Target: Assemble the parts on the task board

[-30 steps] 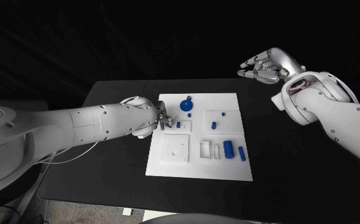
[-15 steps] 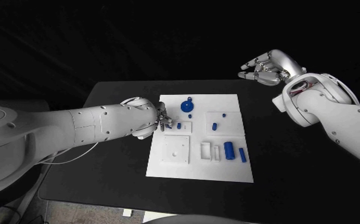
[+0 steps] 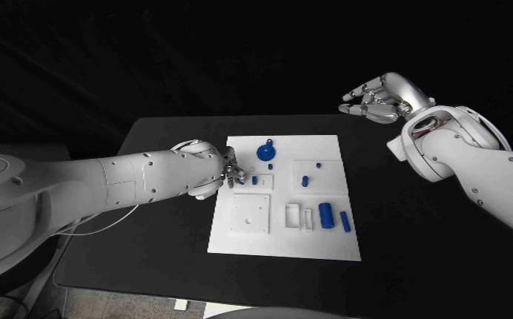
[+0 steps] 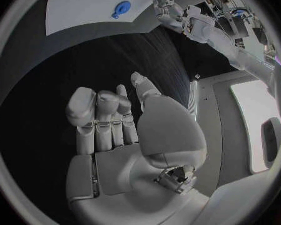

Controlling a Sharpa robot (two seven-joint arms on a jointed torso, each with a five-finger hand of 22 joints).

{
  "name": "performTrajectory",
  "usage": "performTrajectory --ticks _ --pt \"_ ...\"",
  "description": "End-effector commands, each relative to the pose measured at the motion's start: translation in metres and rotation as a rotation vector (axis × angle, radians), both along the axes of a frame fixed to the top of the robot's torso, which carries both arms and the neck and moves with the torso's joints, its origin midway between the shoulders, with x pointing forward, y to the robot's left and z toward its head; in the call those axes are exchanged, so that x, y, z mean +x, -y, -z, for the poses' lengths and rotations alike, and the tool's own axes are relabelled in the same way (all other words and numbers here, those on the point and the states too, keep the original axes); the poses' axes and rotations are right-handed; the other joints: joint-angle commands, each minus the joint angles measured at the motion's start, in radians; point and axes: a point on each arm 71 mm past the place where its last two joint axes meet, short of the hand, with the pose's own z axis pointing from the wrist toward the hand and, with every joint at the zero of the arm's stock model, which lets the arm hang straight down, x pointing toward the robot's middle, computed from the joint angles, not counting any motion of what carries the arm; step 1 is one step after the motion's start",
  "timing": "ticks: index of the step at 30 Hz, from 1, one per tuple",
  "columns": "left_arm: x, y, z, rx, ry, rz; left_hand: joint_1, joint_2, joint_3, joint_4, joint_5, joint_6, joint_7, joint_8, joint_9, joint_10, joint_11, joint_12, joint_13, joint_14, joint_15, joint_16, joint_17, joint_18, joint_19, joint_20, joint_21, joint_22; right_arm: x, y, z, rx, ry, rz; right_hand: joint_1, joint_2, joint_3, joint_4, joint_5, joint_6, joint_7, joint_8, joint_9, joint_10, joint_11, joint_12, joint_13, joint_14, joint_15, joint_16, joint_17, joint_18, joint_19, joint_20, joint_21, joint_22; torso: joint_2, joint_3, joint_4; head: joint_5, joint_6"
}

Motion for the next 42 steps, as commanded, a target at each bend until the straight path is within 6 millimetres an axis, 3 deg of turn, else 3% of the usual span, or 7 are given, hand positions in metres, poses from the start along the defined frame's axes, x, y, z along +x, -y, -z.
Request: performTrajectory --ticks 1,42 --pt "-0.0031 0.0026 0.005 0.008 -0.026 0.017 0.009 0.005 0.057 -0.055 0.003 0.095 -0.088 0.002 -0.001 0.038 -0.011 -0.004 -0.001 -0.001 -0.004 -0.006 -0.001 0.008 -0.001 0.003 0.005 0.017 -0.0003 -0.0013 0.0008 -0.006 -0.007 -0.01 -0.001 0.0 -0.002 0.001 0.006 -0.005 -0.002 0.004 -0.001 -0.008 0.0 -0.002 0.0 0.0 -0.003 -0.006 0.001 0.007 0.022 0.0 -0.003 0.123 0.0 0.0007 0.0009 0.0 0.001" --pt "-0.0042 0.0122 0.009 0.009 -0.079 0.035 0.001 0.007 0.034 -0.05 -0.02 0.124 -0.097 0.009 0.001 0.039 -0.012 0.028 0.013 0.006 -0.005 0.023 0.048 0.005 0.003 0.003 0.011 0.017 0.0002 -0.0024 0.0034 -0.005 -0.013 -0.01 -0.001 0.0 -0.001 -0.001 0.006 -0.004 -0.002 0.004 -0.001 -0.008 0.0 -0.001 0.0 0.0 -0.003 -0.007 0.0 0.007 0.022 0.0 -0.004 0.122 0.0 0.0004 -0.0015 0.002 -0.006"
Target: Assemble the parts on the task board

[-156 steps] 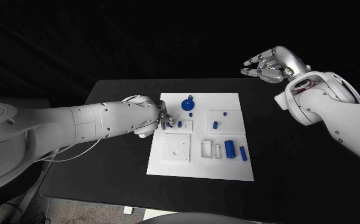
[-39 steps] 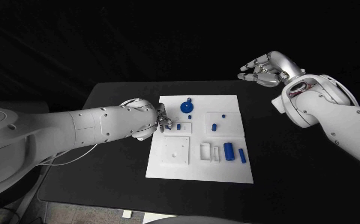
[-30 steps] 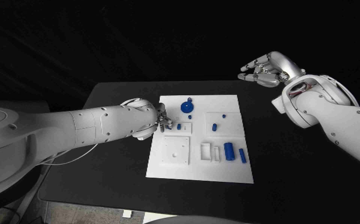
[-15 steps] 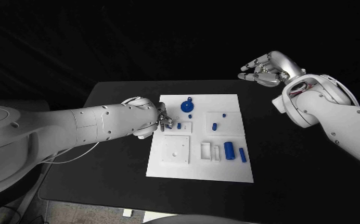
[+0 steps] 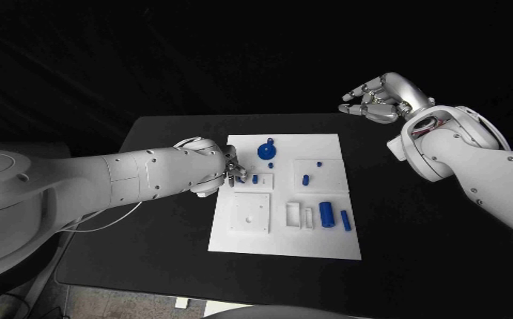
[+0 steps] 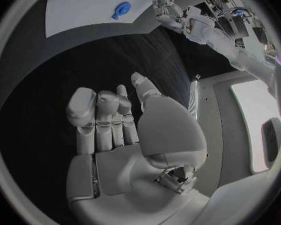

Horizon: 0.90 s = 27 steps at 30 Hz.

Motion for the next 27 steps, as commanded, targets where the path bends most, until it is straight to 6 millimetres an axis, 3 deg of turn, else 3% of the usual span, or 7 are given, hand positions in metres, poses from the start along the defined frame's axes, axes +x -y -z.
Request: performTrajectory --ticks 1,21,24,27 --pt "-0.007 0.0093 0.0091 0.0 -0.055 0.042 0.001 0.007 0.03 -0.038 -0.005 0.122 -0.102 0.005 0.002 0.039 -0.012 0.01 0.002 0.003 -0.005 0.009 0.01 0.006 0.003 0.003 0.004 0.018 -0.0002 -0.0012 0.0009 -0.005 -0.006 -0.009 -0.001 0.0 -0.001 -0.001 0.006 -0.004 -0.002 0.004 -0.001 -0.008 0.0 -0.001 0.0 0.0 -0.003 -0.007 0.0 0.007 0.022 0.0 -0.004 0.122 0.0 -0.0008 -0.0008 0.0 -0.001" --pt "-0.0075 0.014 0.0095 0.018 -0.044 0.068 0.007 0.006 0.014 -0.032 -0.028 0.146 -0.11 0.008 0.013 0.04 -0.016 0.046 0.01 0.008 -0.002 0.049 0.061 0.013 0.004 0.012 0.02 0.018 -0.0004 -0.0022 0.0018 -0.004 -0.007 -0.011 -0.003 0.0 0.0 -0.003 0.008 -0.005 -0.002 0.004 -0.001 -0.009 0.0 -0.002 0.0 0.0 -0.003 -0.007 0.0 0.007 0.022 0.0 -0.004 0.122 0.0 -0.0005 0.0 -0.004 -0.002" --pt "-0.007 0.0138 0.0095 0.018 -0.041 0.066 0.012 0.011 0.009 -0.028 -0.075 0.147 -0.111 0.008 0.015 0.04 -0.016 0.048 0.009 0.008 -0.001 0.051 0.062 0.014 0.004 0.013 0.021 0.018 -0.0004 -0.0025 0.0018 -0.004 -0.007 -0.012 -0.004 0.001 -0.001 -0.003 0.009 -0.005 -0.002 0.004 -0.001 -0.009 0.0 -0.002 0.0 0.0 -0.003 -0.008 0.0 0.007 0.022 0.0 -0.004 0.122 0.0 -0.0002 -0.0001 -0.003 -0.001" --pt "-0.0064 0.0131 0.0095 0.019 -0.04 0.064 0.013 0.014 0.002 -0.023 -0.1 0.146 -0.111 0.006 0.016 0.04 -0.016 0.046 0.008 0.007 -0.001 0.049 0.058 0.015 0.003 0.014 0.021 0.017 -0.0005 -0.0026 0.0018 -0.004 -0.007 -0.012 -0.004 0.001 -0.001 -0.003 0.009 -0.005 -0.002 0.004 -0.001 -0.009 0.0 -0.002 0.0 0.0 -0.003 -0.008 0.0 0.007 0.022 0.0 -0.004 0.122 0.0 -0.0005 -0.0005 -0.004 0.0"
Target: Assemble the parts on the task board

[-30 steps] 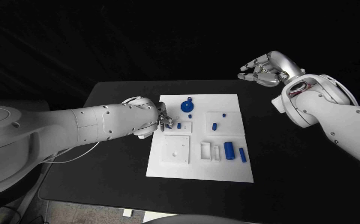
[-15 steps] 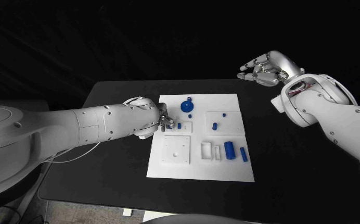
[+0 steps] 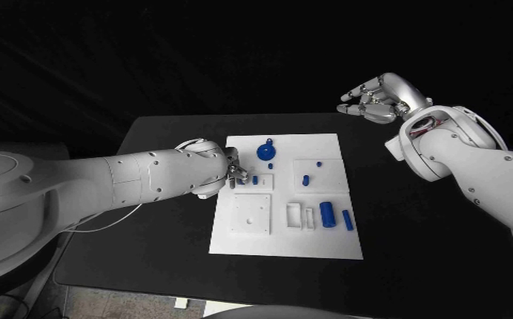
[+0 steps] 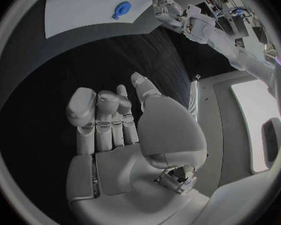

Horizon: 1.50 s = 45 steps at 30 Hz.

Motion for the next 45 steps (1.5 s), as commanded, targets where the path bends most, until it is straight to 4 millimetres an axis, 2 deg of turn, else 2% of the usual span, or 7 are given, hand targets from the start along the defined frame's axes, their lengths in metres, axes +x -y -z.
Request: performTrajectory --ticks 1,15,18,19,25,33,45 --pt "-0.004 0.006 0.007 0.002 -0.036 0.034 0.014 0.014 0.005 -0.011 -0.041 0.136 -0.115 0.0 0.001 0.031 -0.024 0.003 -0.001 0.001 -0.003 0.002 -0.005 0.021 0.0 0.01 0.003 0.017 0.0 -0.001 0.0 -0.005 -0.004 -0.01 -0.004 0.001 -0.001 -0.003 0.005 -0.005 -0.002 0.004 -0.001 -0.009 0.0 -0.002 0.0 0.0 -0.003 -0.004 0.0 0.007 0.022 0.0 -0.004 0.122 -0.001 -0.0001 -0.0001 -0.001 0.001" --pt "-0.003 -0.002 0.007 0.013 -0.037 0.014 0.014 -0.092 -0.082 0.131 -0.173 0.131 -0.123 -0.008 -0.021 0.029 -0.025 -0.023 -0.004 -0.005 -0.009 -0.028 -0.053 0.003 0.004 0.0 -0.024 0.013 0.0 0.0 0.001 -0.005 -0.003 -0.007 -0.005 0.001 -0.001 -0.002 0.005 -0.005 -0.002 0.004 -0.001 -0.01 0.0 -0.003 -0.001 0.0 -0.003 -0.003 0.0 0.007 0.022 0.0 -0.005 0.122 0.001 -0.0006 0.0009 -0.004 0.003" --pt "-0.003 -0.005 0.007 0.012 -0.04 0.012 0.012 -0.107 -0.116 0.135 -0.153 0.135 -0.124 -0.007 -0.025 0.029 -0.025 -0.026 -0.004 -0.006 -0.008 -0.029 -0.053 0.0 0.001 0.0 -0.03 0.013 0.0 0.001 0.001 -0.005 -0.003 -0.005 -0.005 0.0 -0.002 -0.001 0.006 -0.007 -0.001 0.003 -0.002 -0.01 0.0 -0.004 -0.001 0.0 -0.003 -0.004 0.0 0.007 0.022 0.0 -0.004 0.122 0.001 -0.0016 0.0009 -0.006 0.003" --pt "-0.003 -0.006 0.007 0.011 -0.041 0.011 0.012 -0.101 -0.179 0.149 -0.085 0.135 -0.122 -0.006 -0.025 0.03 -0.026 -0.026 -0.003 -0.007 -0.008 -0.029 -0.054 -0.001 0.001 0.0 -0.031 0.014 0.0 0.001 0.001 -0.005 -0.003 -0.005 -0.005 0.0 -0.002 -0.001 0.006 -0.007 -0.001 0.003 -0.002 -0.01 0.0 -0.004 -0.001 0.0 -0.003 -0.004 0.0 0.007 0.022 0.0 -0.004 0.122 0.001 -0.0016 0.0008 -0.007 0.004" --pt "-0.003 -0.009 0.007 0.007 -0.039 0.007 0.06 -0.096 -0.3 0.217 -0.094 0.138 -0.123 -0.007 -0.036 0.029 -0.024 -0.031 0.001 -0.009 -0.008 -0.032 -0.059 -0.002 0.005 0.0 -0.04 0.016 0.0 0.001 0.002 -0.005 -0.004 -0.004 -0.005 0.0 -0.002 -0.001 0.006 -0.007 -0.001 0.003 -0.002 -0.01 0.0 -0.004 -0.001 0.0 -0.003 -0.004 0.0 0.007 0.022 0.0 -0.004 0.122 0.001 -0.0024 0.0012 -0.008 0.004" --pt "-0.006 -0.015 0.007 -0.008 -0.06 0.013 0.084 -0.102 -0.328 0.211 -0.109 0.103 -0.108 -0.023 -0.061 0.024 -0.015 -0.064 -0.008 -0.036 -0.004 -0.071 -0.125 -0.006 -0.005 0.001 -0.052 0.014 -0.001 0.002 0.003 -0.006 -0.006 -0.002 -0.005 0.0 -0.002 -0.001 0.006 -0.007 -0.001 0.003 -0.002 -0.01 0.0 -0.004 -0.001 0.0 -0.003 -0.004 0.0 0.007 0.022 0.0 -0.004 0.122 0.0 -0.002 0.001 -0.008 0.006" --pt "-0.011 -0.025 -0.004 -0.174 -0.055 0.035 0.178 -0.073 -0.389 0.118 -0.14 -0.205 0.012 -0.001 -0.588 -0.154 0.06 -0.282 -0.103 -0.163 0.069 -0.12 -0.217 0.017 -0.075 0.063 -0.14 -0.001 -0.001 0.004 0.005 -0.007 -0.009 0.001 -0.005 -0.001 -0.003 0.001 0.007 -0.009 -0.001 0.003 -0.002 -0.01 0.001 -0.003 -0.001 0.0 -0.002 -0.003 0.001 0.007 0.022 0.001 -0.004 0.123 -0.001 -0.0009 0.0014 -0.012 0.01"
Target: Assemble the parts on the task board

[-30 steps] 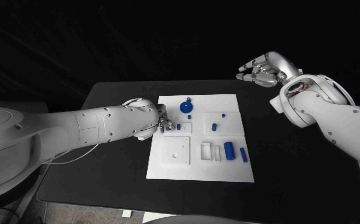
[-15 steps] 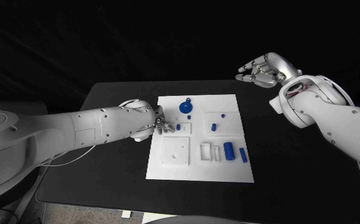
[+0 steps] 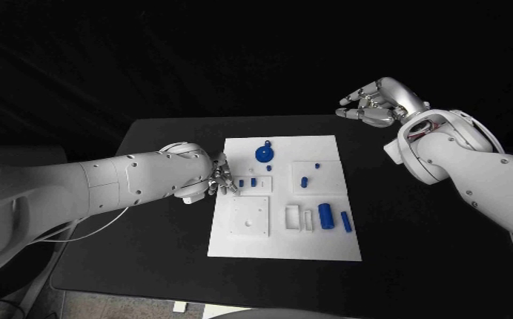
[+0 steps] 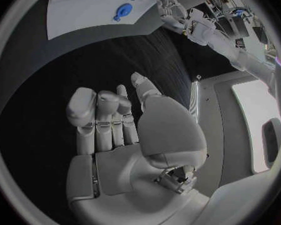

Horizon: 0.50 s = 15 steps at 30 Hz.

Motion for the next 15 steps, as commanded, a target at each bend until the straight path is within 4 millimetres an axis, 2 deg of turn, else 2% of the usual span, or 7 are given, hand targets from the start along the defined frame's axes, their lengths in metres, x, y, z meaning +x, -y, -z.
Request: performTrajectory --ticks 1,3,4,8,10,12,15 --pt "0.0 0.004 -0.006 -0.133 0.015 0.038 0.017 -0.002 -0.005 -0.003 -0.011 -0.035 0.017 0.03 -0.117 -0.022 0.01 -0.011 -0.025 -0.027 0.012 -0.003 -0.025 0.022 -0.009 0.014 -0.024 -0.003 -0.001 0.0 0.0 -0.003 -0.001 -0.006 -0.005 -0.001 -0.003 0.001 0.007 -0.009 -0.001 0.003 -0.002 -0.01 0.001 -0.003 -0.001 0.0 -0.002 -0.003 0.001 0.007 0.022 0.001 -0.004 0.123 0.0 0.0001 0.0007 -0.003 0.003" --pt "0.001 0.002 -0.012 -0.184 0.054 0.046 0.026 -0.012 -0.011 0.002 -0.031 -0.056 0.022 0.068 -0.21 -0.036 0.017 -0.008 -0.041 -0.048 0.02 0.006 -0.049 0.023 -0.015 0.022 -0.046 -0.004 -0.001 0.0 0.001 -0.004 -0.001 -0.005 -0.005 -0.001 -0.003 0.001 0.007 -0.009 -0.001 0.003 -0.002 -0.01 0.001 -0.003 -0.001 0.0 -0.002 -0.003 0.001 0.007 0.022 0.001 -0.004 0.123 0.0 -0.0002 0.0008 -0.004 0.004" --pt "0.003 0.001 -0.016 -0.212 0.081 0.052 0.024 -0.019 -0.02 0.009 -0.097 -0.062 0.028 0.072 -0.229 -0.069 0.034 -0.021 -0.045 -0.098 0.034 -0.029 -0.07 0.017 -0.049 0.035 -0.073 -0.014 -0.001 0.001 0.001 -0.004 -0.001 -0.004 -0.005 -0.003 -0.004 0.003 0.008 -0.011 0.0 0.003 -0.002 -0.01 0.001 -0.004 -0.002 0.0 -0.002 -0.003 0.0 0.007 0.022 0.001 -0.004 0.122 0.0 0.0 0.0005 -0.005 0.004" --pt "0.009 -0.003 -0.035 -0.321 0.222 0.064 0.075 -0.011 -0.101 0.035 -0.095 -0.044 0.028 0.107 -0.346 -0.124 0.052 -0.047 -0.05 -0.15 0.056 -0.076 -0.17 0.02 -0.074 0.061 -0.161 -0.063 -0.001 0.002 0.002 -0.005 -0.003 0.0 -0.005 -0.003 -0.004 0.003 0.008 -0.011 0.0 0.003 -0.002 -0.01 0.001 -0.004 -0.002 0.0 -0.002 -0.003 0.0 0.007 0.022 0.001 -0.004 0.122 0.0 -0.0014 0.0012 -0.008 0.011" --pt "0.012 -0.004 -0.045 -0.375 0.304 0.064 0.109 -0.001 -0.117 0.026 -0.088 -0.024 0.032 0.108 -0.398 -0.142 0.059 -0.069 -0.051 -0.15 0.064 -0.114 -0.228 0.025 -0.055 0.068 -0.213 -0.103 -0.001 0.003 0.002 -0.005 -0.003 0.002 -0.005 -0.003 -0.004 0.003 0.008 -0.011 0.0 0.003 -0.002 -0.01 0.001 -0.004 -0.002 0.0 -0.002 -0.003 0.0 0.007 0.022 0.001 -0.004 0.122 0.001 -0.0008 0.0023 -0.009 0.012" --pt "0.014 -0.005 -0.051 -0.408 0.35 0.064 0.14 0.014 -0.105 0.01 -0.063 -0.013 0.03 0.112 -0.403 -0.146 0.06 -0.078 -0.052 -0.157 0.065 -0.121 -0.238 0.024 -0.056 0.069 -0.222 -0.108 0.0 0.004 0.002 -0.005 -0.003 0.003 -0.005 -0.003 -0.004 0.003 0.008 -0.011 0.0 0.003 -0.002 -0.01 0.001 -0.004 -0.002 0.0 -0.002 -0.003 0.0 0.007 0.022 0.001 -0.004 0.122 0.0 0.0004 0.0017 -0.009 0.013" --pt "0.017 -0.003 -0.061 -0.467 0.436 0.085 0.241 0.051 -0.05 -0.058 0.029 0.03 0.042 0.095 -0.407 -0.149 0.07 -0.125 -0.055 -0.203 0.074 -0.223 -0.295 0.025 -0.1 0.075 -0.263 -0.122 0.0 0.005 0.003 -0.004 -0.003 0.005 -0.005 -0.003 -0.005 0.004 0.008 -0.014 0.001 0.003 -0.002 -0.01 0.001 -0.004 -0.002 0.0 -0.002 -0.004 -0.001 0.007 0.022 0.001 -0.005 0.122 0.001 0.0005 -0.0006 -0.011 0.016"
